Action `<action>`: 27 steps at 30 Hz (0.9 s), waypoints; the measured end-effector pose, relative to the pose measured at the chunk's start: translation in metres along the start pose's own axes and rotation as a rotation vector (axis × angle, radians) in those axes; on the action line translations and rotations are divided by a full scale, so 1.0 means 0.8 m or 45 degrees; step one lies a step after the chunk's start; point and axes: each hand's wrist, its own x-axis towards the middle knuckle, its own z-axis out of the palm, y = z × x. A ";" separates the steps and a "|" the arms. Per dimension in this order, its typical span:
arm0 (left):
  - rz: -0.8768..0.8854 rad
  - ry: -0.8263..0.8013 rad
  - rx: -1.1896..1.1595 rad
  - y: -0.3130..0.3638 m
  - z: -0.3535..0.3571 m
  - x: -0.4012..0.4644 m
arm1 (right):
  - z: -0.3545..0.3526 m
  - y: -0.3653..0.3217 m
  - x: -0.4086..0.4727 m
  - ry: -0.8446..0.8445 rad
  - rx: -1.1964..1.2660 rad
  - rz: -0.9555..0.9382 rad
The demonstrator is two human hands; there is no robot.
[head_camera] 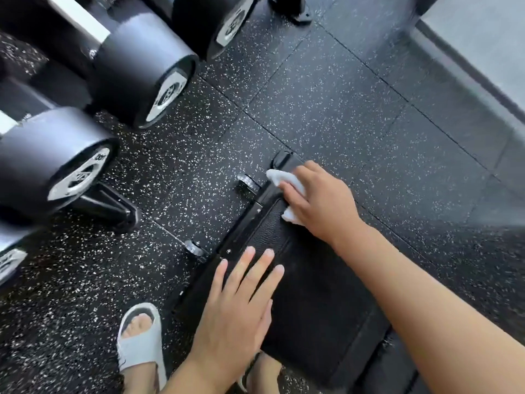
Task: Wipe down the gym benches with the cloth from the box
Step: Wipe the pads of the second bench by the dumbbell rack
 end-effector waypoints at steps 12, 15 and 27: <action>0.383 -0.301 0.008 -0.002 0.012 -0.049 | 0.071 -0.167 -0.034 -0.755 -0.546 -0.829; 0.411 -0.169 -0.003 -0.008 0.011 -0.053 | 0.045 -0.128 0.020 -0.625 -0.684 -0.619; 0.331 -0.251 -0.140 -0.009 0.026 -0.053 | 0.093 -0.189 -0.046 -0.771 -0.651 -0.763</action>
